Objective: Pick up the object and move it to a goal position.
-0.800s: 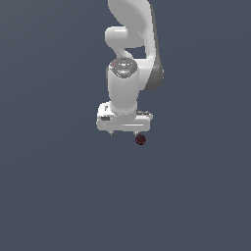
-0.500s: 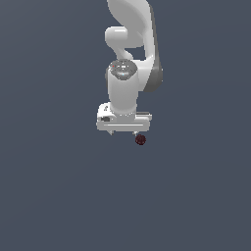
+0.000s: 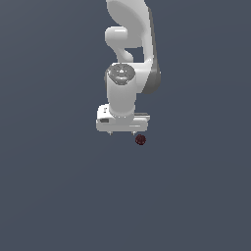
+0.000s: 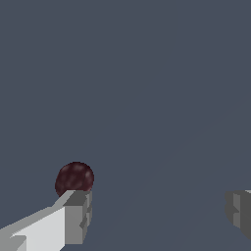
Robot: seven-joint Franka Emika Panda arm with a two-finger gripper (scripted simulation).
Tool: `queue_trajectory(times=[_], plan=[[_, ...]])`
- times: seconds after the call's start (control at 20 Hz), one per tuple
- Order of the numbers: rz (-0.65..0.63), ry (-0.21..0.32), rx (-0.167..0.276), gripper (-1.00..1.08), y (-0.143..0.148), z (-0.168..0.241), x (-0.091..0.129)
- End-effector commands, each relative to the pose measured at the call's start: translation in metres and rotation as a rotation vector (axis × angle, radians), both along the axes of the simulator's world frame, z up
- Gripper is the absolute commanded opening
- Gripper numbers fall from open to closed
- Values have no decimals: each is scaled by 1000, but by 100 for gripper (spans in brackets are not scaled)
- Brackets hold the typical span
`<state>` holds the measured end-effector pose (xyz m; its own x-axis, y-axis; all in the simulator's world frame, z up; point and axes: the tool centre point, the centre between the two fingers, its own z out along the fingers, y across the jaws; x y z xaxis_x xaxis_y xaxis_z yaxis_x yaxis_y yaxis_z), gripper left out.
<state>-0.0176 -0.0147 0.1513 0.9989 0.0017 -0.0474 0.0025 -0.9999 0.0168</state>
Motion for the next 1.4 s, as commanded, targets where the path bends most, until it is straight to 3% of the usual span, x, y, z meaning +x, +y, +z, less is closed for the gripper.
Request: queue_trajectory(times=[0.0, 0.6, 1.35], plan=[[9, -1, 0, 100, 1, 0, 0], [195, -2, 4, 100, 14, -13, -5], [668, -9, 19, 100, 49, -43, -21]])
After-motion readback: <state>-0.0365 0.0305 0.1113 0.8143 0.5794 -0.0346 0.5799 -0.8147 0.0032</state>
